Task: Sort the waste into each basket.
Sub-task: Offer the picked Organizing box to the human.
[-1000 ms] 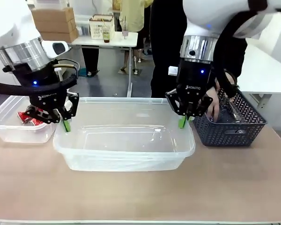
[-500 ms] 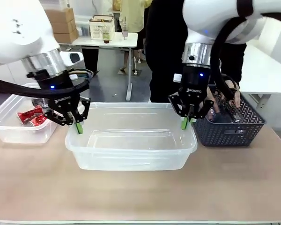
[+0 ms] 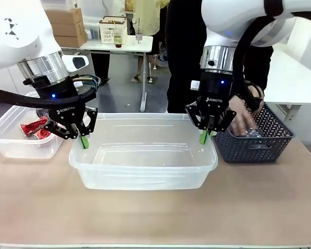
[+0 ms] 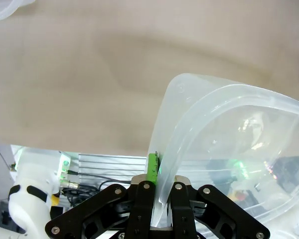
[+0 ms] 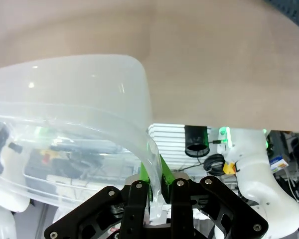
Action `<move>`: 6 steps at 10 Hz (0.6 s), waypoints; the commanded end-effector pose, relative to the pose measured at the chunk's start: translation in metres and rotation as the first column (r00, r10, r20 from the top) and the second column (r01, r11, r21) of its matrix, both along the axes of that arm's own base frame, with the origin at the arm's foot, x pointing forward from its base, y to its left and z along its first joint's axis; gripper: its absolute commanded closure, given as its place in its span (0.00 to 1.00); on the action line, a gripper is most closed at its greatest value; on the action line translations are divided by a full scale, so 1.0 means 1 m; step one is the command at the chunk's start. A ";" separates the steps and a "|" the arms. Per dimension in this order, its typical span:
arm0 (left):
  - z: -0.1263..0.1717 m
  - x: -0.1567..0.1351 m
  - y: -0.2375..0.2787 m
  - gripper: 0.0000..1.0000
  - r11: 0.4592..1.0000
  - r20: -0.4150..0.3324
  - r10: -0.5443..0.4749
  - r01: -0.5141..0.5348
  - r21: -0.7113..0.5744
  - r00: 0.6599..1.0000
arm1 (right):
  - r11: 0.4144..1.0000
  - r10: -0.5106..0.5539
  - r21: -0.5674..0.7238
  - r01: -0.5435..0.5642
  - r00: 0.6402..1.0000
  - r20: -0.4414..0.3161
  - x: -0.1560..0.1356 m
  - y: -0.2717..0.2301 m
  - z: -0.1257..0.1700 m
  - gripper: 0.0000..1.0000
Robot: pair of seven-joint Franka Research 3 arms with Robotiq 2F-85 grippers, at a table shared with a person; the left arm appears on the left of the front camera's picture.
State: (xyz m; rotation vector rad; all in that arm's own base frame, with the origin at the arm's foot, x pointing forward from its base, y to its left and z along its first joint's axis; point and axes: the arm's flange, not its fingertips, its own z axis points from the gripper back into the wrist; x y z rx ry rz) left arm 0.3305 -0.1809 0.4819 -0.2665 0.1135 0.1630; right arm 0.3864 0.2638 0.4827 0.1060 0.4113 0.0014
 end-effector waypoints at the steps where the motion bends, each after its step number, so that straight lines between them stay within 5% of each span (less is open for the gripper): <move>1: 0.000 0.000 0.006 1.00 0.999 0.001 0.040 -0.040 0.003 0.999 | 1.000 -0.005 0.001 0.005 1.000 0.007 -0.002 -0.003 0.002 1.00; 6: 0.000 0.000 0.006 1.00 0.999 0.001 0.040 -0.040 0.003 0.999 | 1.000 -0.005 0.001 0.005 1.000 0.007 -0.002 -0.003 0.002 1.00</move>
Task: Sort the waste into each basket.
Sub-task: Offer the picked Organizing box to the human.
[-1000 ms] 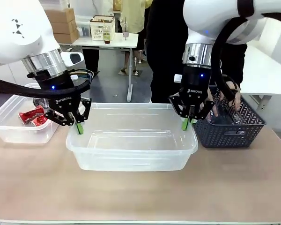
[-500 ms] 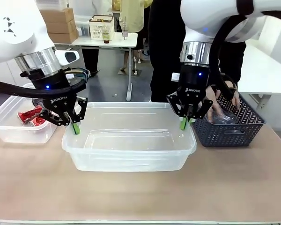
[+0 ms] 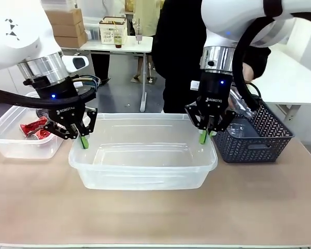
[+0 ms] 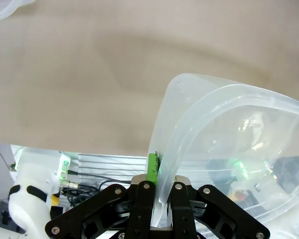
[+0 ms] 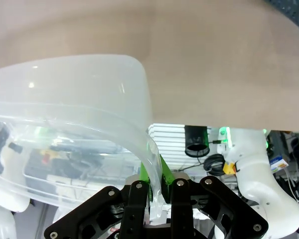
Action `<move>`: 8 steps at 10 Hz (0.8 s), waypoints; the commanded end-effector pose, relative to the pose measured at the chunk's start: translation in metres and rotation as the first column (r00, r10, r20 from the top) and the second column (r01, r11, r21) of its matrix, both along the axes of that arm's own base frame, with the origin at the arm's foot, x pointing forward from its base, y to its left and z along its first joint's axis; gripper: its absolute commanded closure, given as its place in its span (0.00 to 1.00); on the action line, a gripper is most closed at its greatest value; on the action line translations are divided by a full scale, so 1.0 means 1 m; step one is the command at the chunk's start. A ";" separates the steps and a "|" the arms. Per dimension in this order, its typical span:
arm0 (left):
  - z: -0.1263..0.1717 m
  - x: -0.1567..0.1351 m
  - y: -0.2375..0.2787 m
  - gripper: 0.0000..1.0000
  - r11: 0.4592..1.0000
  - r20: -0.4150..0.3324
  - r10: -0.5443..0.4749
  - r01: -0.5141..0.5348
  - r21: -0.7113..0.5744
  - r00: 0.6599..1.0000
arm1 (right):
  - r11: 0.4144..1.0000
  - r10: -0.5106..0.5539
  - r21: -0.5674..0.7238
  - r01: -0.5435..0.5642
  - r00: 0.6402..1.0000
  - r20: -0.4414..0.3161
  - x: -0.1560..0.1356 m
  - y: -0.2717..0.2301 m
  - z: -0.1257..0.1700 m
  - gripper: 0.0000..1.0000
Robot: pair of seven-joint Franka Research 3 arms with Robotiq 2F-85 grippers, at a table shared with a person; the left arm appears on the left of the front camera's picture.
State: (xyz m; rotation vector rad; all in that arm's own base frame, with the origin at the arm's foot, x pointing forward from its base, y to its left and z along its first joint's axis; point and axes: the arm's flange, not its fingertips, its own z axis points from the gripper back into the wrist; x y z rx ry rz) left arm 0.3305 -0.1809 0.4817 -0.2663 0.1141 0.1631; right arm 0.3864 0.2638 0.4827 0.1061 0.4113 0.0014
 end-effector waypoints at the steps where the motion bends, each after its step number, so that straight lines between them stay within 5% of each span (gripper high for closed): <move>1: 0.000 0.000 0.006 1.00 0.999 0.002 0.040 -0.041 0.003 0.999 | 1.000 -0.005 0.001 0.005 1.000 0.007 -0.002 -0.003 0.002 1.00; 8: 0.000 0.000 0.006 1.00 0.999 0.002 0.040 -0.041 0.003 0.999 | 1.000 -0.005 0.001 0.005 1.000 0.007 -0.002 -0.003 0.002 1.00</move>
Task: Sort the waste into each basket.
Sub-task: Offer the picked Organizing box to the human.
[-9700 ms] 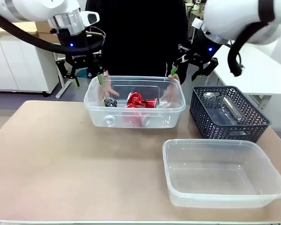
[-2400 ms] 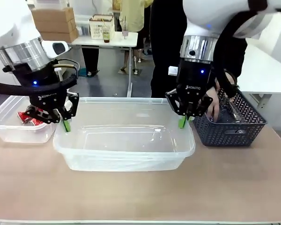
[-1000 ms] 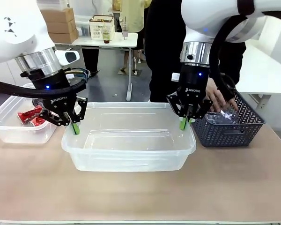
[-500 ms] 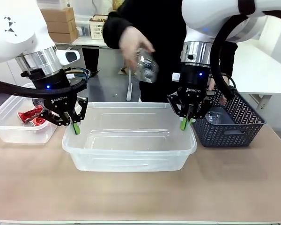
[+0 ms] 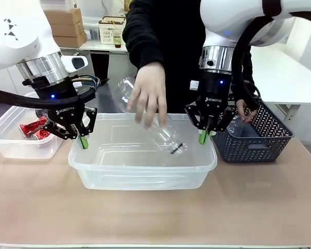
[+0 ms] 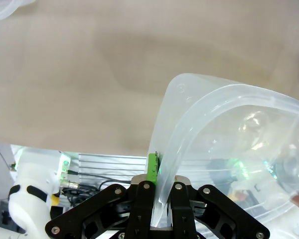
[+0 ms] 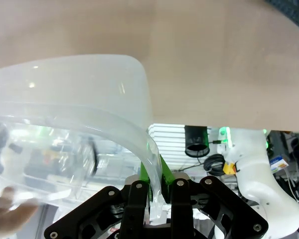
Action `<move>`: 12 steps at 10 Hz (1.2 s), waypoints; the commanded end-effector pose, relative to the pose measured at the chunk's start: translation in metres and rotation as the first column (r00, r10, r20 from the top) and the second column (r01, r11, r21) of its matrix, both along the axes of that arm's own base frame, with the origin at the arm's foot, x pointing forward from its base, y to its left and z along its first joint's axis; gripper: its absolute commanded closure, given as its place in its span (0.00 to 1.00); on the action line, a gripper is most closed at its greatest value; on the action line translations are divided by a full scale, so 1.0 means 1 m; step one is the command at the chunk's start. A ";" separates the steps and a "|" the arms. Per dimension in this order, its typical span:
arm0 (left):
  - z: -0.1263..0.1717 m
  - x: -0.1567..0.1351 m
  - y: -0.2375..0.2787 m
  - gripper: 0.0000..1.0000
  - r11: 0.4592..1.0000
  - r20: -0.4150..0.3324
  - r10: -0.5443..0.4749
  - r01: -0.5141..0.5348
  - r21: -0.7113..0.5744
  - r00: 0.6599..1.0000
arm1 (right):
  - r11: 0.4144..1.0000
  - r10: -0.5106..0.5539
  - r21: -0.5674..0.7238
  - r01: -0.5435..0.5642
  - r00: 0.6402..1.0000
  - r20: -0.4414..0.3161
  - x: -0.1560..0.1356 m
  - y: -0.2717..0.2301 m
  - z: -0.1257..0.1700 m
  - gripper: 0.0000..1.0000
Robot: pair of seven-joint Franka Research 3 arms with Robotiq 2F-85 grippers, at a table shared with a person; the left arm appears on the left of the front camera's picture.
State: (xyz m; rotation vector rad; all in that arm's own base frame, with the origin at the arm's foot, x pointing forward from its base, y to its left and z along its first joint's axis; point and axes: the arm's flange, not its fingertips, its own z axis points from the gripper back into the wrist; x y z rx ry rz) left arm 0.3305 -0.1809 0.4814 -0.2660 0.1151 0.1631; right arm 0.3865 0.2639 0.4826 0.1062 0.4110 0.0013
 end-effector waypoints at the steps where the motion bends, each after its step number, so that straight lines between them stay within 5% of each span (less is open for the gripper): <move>1: 0.001 0.000 0.006 1.00 0.999 0.003 0.041 -0.041 0.003 0.999 | 1.000 -0.005 0.000 0.005 1.000 0.007 -0.002 -0.003 0.003 1.00; 12: 0.001 0.000 0.006 1.00 0.999 0.003 0.041 -0.041 0.003 0.999 | 1.000 -0.005 0.000 0.005 1.000 0.007 -0.002 -0.003 0.003 1.00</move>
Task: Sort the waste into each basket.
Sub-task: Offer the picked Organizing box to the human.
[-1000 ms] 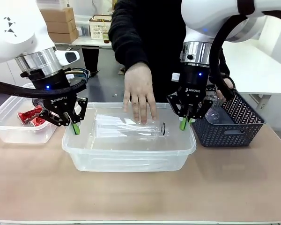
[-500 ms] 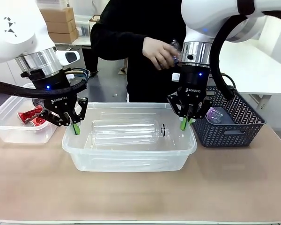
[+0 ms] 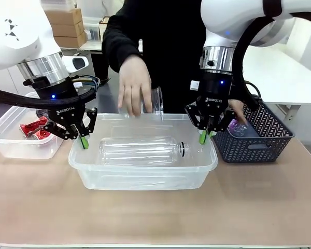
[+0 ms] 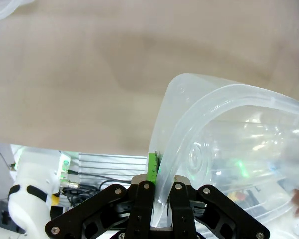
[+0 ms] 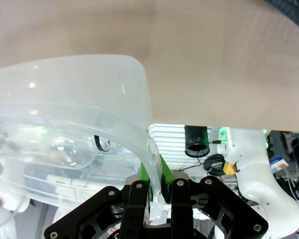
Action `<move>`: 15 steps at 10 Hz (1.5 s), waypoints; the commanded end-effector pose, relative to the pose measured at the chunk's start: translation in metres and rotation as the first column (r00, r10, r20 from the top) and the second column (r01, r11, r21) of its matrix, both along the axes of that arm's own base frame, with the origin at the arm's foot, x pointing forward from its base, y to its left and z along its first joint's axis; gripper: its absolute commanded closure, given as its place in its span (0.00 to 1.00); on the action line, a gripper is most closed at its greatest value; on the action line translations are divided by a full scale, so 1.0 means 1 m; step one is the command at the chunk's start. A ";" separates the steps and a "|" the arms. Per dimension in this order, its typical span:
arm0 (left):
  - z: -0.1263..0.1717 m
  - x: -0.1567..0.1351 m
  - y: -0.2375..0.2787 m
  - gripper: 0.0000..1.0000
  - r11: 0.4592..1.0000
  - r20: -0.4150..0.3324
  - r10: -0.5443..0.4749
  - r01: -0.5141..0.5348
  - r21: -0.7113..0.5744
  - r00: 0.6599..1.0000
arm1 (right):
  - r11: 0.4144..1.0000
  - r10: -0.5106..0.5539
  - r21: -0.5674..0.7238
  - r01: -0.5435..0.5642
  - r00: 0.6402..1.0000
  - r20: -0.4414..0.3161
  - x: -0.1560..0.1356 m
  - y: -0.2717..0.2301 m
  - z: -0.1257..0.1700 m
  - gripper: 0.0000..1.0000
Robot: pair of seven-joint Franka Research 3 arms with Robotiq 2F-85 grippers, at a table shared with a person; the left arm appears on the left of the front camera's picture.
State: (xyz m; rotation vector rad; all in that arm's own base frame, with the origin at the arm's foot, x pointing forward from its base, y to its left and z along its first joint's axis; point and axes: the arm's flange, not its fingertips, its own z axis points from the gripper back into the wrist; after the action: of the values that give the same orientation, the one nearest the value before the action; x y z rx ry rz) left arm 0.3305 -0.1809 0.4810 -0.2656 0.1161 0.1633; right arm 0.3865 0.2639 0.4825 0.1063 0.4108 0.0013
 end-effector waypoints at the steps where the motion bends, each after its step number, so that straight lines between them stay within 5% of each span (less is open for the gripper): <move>1: 0.001 0.000 0.006 1.00 0.999 0.004 0.041 -0.041 0.003 0.999 | 1.000 -0.005 0.000 0.005 1.000 0.007 -0.002 -0.003 0.003 1.00; 15: 0.001 0.000 0.006 1.00 0.999 0.004 0.041 -0.041 0.003 0.999 | 1.000 -0.005 0.000 0.005 1.000 0.007 -0.002 -0.003 0.003 1.00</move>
State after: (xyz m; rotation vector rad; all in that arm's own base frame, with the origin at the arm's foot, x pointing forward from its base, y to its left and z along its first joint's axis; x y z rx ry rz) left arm 0.3305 -0.1809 0.4810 -0.2656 0.1161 0.1633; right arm 0.3865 0.2639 0.4825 0.1063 0.4108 0.0013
